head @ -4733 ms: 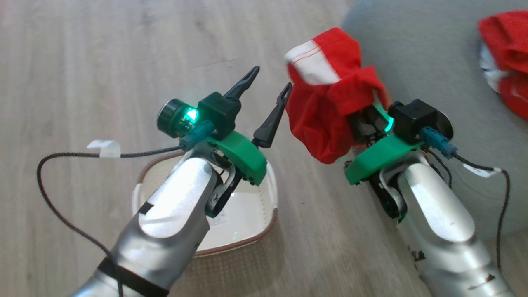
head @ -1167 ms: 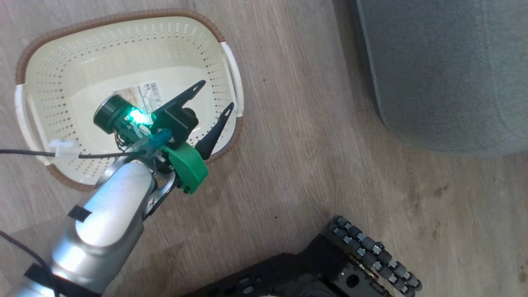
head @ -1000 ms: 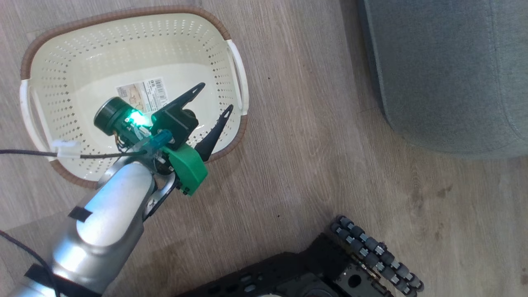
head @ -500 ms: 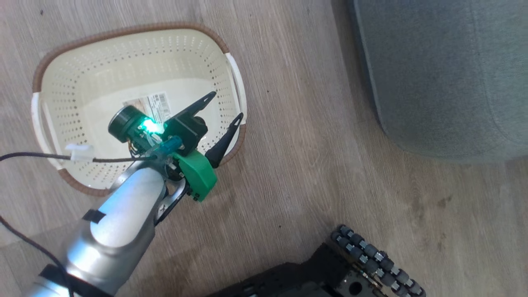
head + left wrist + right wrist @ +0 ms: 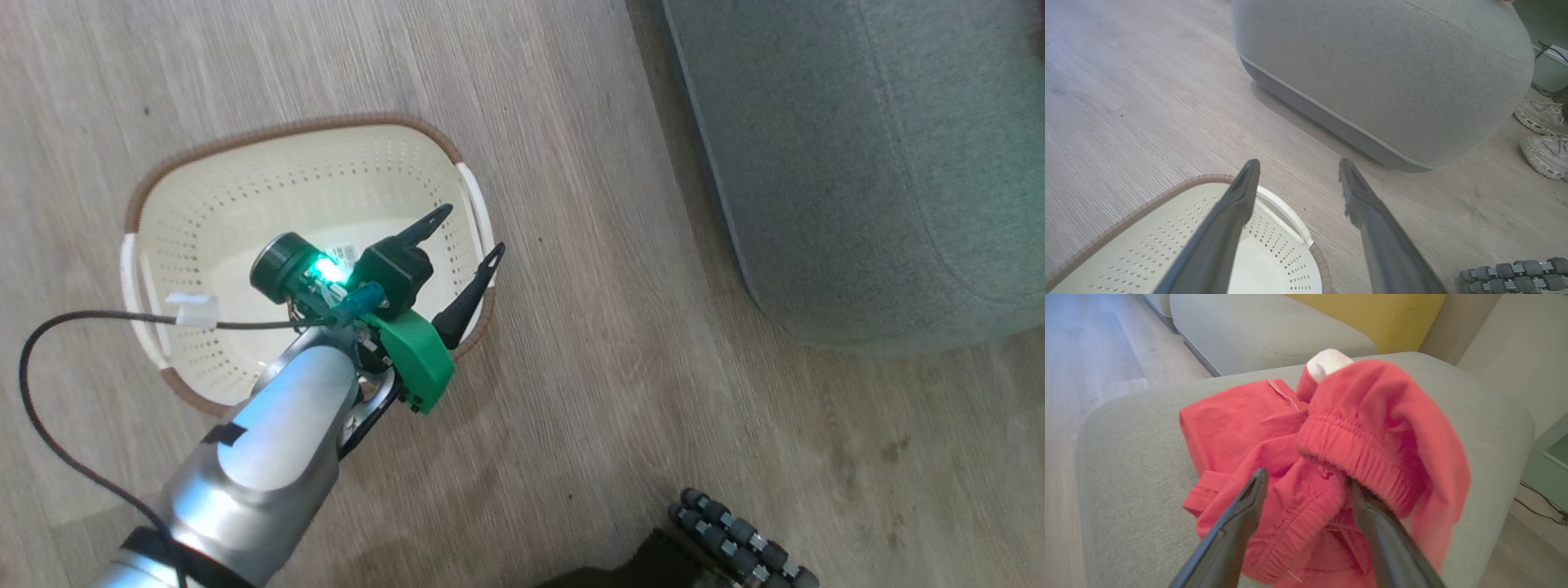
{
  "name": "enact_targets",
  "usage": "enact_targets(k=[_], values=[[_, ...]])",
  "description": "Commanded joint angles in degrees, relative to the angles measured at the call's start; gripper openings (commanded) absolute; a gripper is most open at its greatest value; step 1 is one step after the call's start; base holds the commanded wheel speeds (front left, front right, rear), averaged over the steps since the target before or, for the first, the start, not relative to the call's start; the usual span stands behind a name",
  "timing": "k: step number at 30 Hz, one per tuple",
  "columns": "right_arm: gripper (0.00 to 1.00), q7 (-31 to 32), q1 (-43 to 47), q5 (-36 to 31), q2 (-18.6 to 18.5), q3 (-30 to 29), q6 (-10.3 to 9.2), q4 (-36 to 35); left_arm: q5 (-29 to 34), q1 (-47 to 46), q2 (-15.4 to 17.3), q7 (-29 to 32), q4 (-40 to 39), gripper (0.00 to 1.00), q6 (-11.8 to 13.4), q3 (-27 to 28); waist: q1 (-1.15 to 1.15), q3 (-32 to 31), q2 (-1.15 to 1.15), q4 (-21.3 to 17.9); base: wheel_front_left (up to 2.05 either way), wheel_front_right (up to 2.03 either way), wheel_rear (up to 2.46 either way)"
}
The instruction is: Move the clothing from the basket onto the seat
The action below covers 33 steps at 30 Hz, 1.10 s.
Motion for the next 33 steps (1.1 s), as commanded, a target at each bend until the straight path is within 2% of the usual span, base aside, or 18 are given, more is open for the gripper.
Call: enact_targets(k=[1,9,15,23,33], values=[[1.0,-1.09,2.48,0.77,-1.42,1.8,-0.02,-2.67,-0.7,0.52,-0.28,-0.67,-0.79,1.0,-0.15,1.61,0.01,-1.85,0.0,0.65,0.0,0.0,0.0],[1.0,-2.8,11.25,3.48,1.11,9.36,-0.02,-9.57,-1.88,2.38,-2.45,-0.93,0.63,1.0,0.26,4.84,0.01,-7.42,0.0,3.41,0.0,0.0,0.0],[1.0,-2.98,15.56,2.34,4.63,11.19,-0.02,-14.4,-2.19,4.9,-3.06,-0.94,0.58,1.0,0.68,8.55,0.01,-10.81,0.0,5.66,0.0,0.0,0.0],[1.0,-2.24,20.51,1.26,10.14,14.83,-0.02,-21.8,-2.45,8.75,-3.8,-0.94,0.59,1.0,1.52,16.98,0.01,-15.09,0.0,10.46,0.0,0.0,0.0],[1.0,-3.09,24.07,-1.12,13.25,18.13,-0.02,-29.16,0.16,14.57,-4.46,-0.95,-3.63,1.0,3.14,30.27,0.01,-18.75,0.0,15.97,0.0,0.0,0.0]])
